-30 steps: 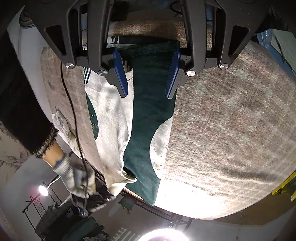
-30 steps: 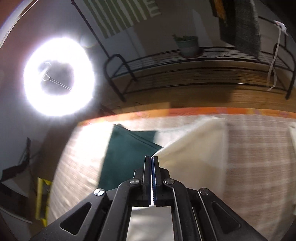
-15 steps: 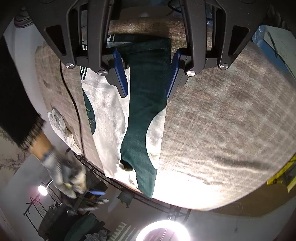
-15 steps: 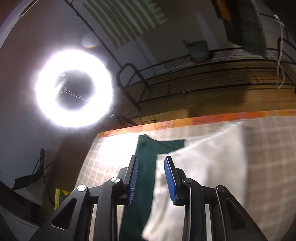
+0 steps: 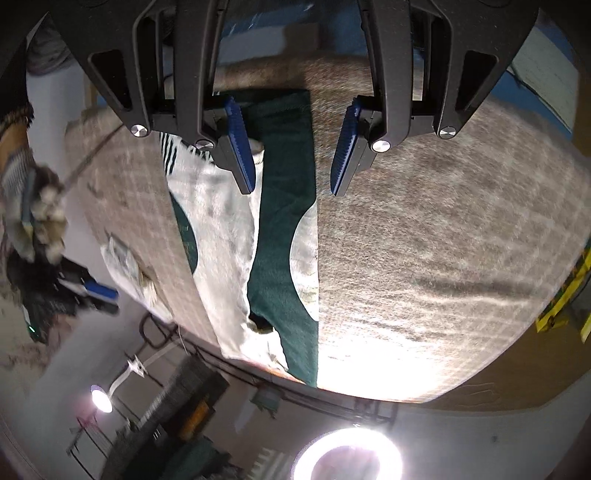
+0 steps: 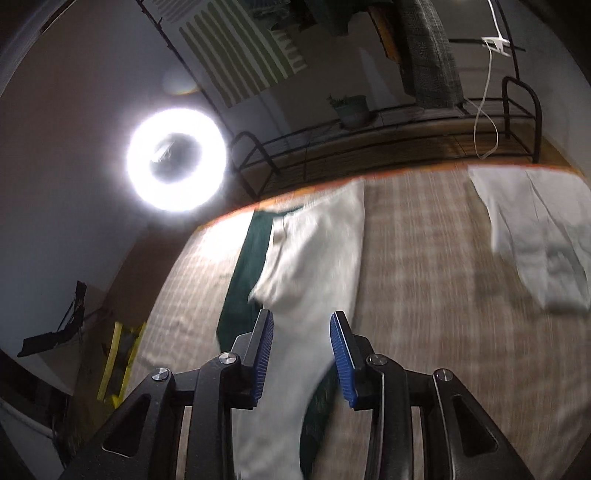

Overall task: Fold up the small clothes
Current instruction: 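Grasp the striped hem of the folded strip with both grippers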

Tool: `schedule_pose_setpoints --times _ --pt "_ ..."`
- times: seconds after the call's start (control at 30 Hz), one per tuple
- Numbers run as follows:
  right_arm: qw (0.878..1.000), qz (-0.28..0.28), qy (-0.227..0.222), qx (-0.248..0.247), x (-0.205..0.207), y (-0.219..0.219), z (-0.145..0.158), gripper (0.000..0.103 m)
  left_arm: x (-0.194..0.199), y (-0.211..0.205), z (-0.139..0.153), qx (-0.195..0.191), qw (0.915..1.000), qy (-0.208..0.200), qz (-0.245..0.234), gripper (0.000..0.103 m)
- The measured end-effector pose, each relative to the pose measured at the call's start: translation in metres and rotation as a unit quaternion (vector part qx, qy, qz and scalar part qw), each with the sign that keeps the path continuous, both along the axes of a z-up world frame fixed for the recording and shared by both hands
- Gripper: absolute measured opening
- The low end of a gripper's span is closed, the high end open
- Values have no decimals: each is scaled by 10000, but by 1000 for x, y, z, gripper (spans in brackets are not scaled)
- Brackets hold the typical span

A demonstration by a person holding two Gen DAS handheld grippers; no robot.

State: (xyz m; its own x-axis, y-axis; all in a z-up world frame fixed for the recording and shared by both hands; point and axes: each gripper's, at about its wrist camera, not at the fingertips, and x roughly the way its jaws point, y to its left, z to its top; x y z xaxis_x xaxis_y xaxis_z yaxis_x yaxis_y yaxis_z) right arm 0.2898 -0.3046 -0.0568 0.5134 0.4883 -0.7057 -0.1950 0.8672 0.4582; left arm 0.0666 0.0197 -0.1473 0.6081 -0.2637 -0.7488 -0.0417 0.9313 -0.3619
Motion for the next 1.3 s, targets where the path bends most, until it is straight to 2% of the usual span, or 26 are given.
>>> schedule_pose_setpoints --times 0.17,0.27,0.37,0.47,0.7,0.77,0.9,0.97,1.0,1.1,1.3 --pt "9984 299 481 -74 -77 8 -39 40 6 5 -17 84 9980 530 -331 43" --pt "9929 599 1014 -147 -113 24 -75 41 4 6 -35 -194 9959 811 -362 43" --pt "9874 840 1324 -234 -133 37 -101 41 2 6 -54 -596 9915 1116 -292 43" --pt "9823 1000 1573 -209 -148 43 -124 41 2 5 -64 -783 9886 1254 -285 43" --pt "9787 1118 1710 195 -158 40 -144 41 0 8 -71 -1140 9846 1309 -213 43" --pt "9773 1203 1716 299 -156 41 -145 37 0 8 -71 -1162 9844 1302 -232 42" --pt "9729 1338 1805 539 -158 43 -152 24 3 -2 -75 -1080 9835 1375 -467 11" --pt "9727 1414 1760 537 -159 46 -152 15 3 -4 -74 -977 9850 1319 -523 5" --pt "9712 1494 1783 522 -159 48 -153 7 4 -5 -74 -976 9851 1303 -560 3" --pt "9706 1457 1821 591 -159 48 -157 0 3 -5 -70 -966 9863 1207 -578 1" --pt "9727 1377 1690 797 -158 40 -149 0 6 -4 -55 -969 9894 915 -568 0"
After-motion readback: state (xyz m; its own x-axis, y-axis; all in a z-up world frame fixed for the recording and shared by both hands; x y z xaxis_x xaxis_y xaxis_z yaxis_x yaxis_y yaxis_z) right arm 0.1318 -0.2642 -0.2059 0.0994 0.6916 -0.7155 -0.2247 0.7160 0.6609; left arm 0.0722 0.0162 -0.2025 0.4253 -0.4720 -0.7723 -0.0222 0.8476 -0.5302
